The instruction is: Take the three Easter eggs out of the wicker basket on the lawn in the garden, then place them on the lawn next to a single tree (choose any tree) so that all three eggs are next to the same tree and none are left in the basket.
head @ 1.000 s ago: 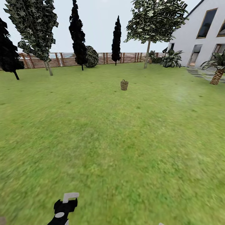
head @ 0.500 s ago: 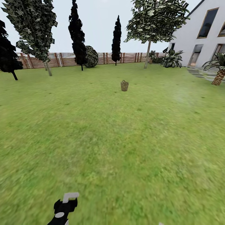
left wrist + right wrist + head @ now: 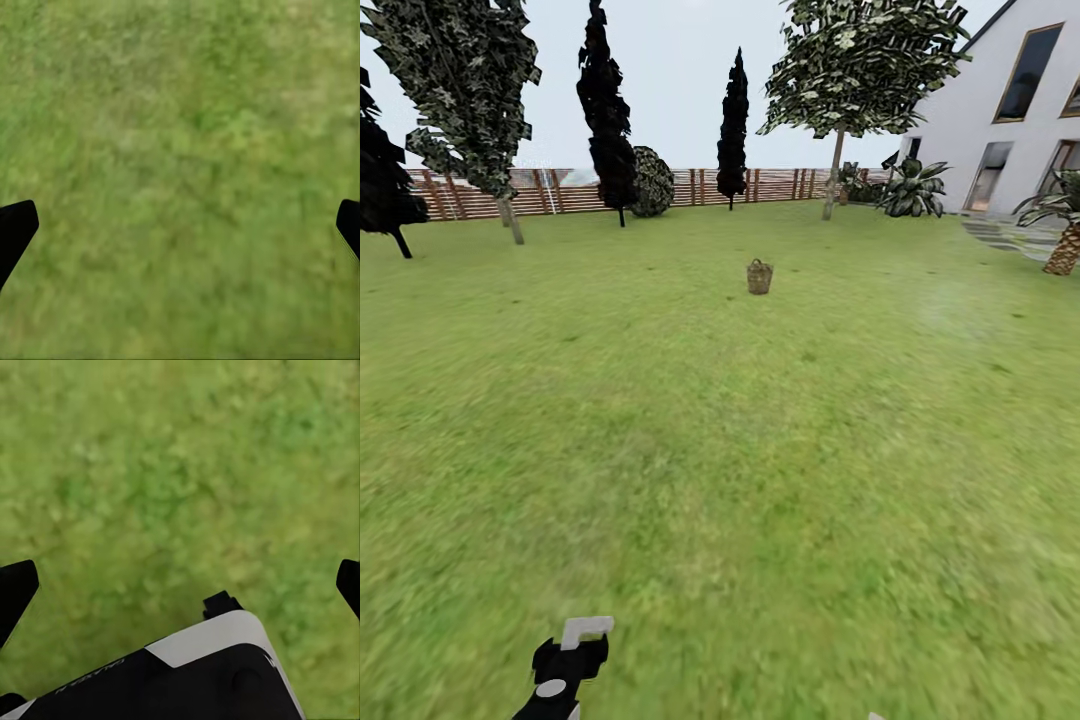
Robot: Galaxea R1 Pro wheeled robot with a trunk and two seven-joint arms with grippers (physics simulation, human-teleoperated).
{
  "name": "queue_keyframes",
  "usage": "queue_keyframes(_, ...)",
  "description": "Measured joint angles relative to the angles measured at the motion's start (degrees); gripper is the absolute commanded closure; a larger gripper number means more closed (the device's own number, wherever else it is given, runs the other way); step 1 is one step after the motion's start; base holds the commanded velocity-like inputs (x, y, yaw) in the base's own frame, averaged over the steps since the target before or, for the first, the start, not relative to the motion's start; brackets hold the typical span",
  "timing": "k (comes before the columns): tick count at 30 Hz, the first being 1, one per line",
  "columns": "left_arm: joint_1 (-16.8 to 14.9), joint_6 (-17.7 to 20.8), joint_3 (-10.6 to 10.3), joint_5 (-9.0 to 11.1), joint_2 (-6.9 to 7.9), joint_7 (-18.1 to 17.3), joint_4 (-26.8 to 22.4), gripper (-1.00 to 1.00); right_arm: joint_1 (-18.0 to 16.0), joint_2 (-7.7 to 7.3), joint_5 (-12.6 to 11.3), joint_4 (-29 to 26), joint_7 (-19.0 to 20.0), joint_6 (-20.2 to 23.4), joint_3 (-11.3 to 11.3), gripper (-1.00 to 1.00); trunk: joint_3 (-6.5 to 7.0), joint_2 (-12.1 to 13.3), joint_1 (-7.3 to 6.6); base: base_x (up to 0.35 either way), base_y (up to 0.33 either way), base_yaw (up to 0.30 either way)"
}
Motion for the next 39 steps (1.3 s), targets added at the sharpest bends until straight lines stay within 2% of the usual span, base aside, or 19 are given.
queue_keyframes(39,0.00,-0.02,0.04,-0.17,0.00,0.00,0.00,-1.00,0.00,0.00,0.06,0.00,0.00,0.03,0.00,-1.00,0.00,0.00,0.00,0.330,0.000,0.000)
